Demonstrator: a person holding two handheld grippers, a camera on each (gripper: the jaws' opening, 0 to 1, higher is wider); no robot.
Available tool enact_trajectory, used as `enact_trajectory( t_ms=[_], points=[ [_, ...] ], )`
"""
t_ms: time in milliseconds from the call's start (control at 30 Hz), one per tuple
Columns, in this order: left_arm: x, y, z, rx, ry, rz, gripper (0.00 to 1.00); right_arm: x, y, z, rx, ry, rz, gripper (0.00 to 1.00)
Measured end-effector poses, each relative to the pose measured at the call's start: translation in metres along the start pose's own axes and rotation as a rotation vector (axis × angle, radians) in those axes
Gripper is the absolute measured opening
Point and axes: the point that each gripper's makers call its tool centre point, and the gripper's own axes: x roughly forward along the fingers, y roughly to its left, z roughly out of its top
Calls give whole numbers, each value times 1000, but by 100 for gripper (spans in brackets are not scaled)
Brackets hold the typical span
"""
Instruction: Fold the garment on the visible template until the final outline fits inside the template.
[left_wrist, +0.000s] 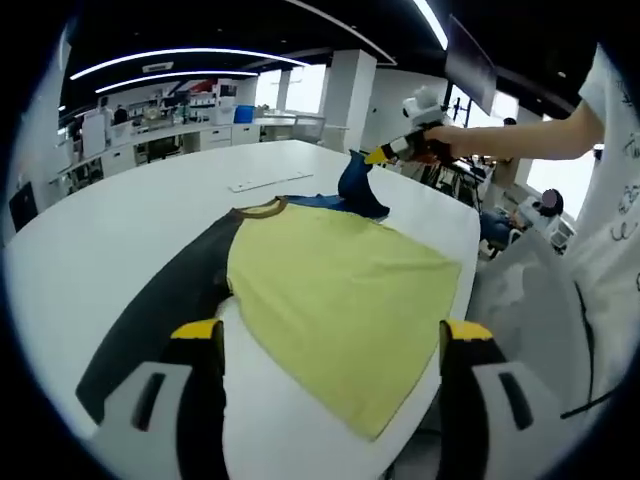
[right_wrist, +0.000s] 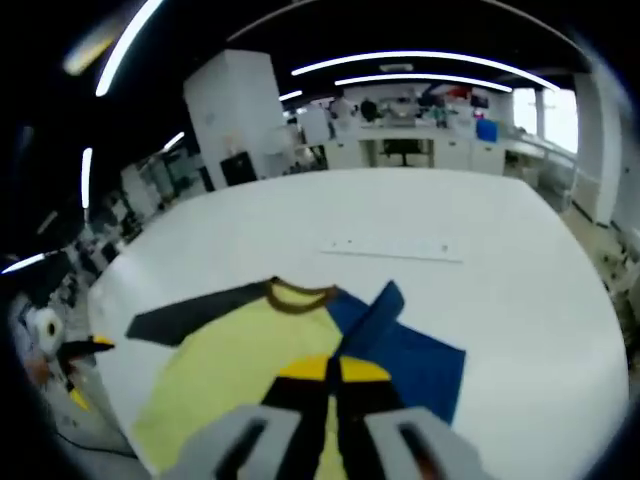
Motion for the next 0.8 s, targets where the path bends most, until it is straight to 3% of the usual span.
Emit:
enact_trajectory(
  t_ms=[300, 633, 800],
  points=[
    [1, 7, -4, -18, -8, -2, 84, 35, 38, 9, 3, 11, 73, 0],
    [-2, 6, -11, -46, -11, 14, 82, 69, 104, 12, 60, -13, 166, 0],
    [-3, 7, -17, -61, -6, 17, 81, 85, 126, 14, 77, -29, 185, 0]
  ],
)
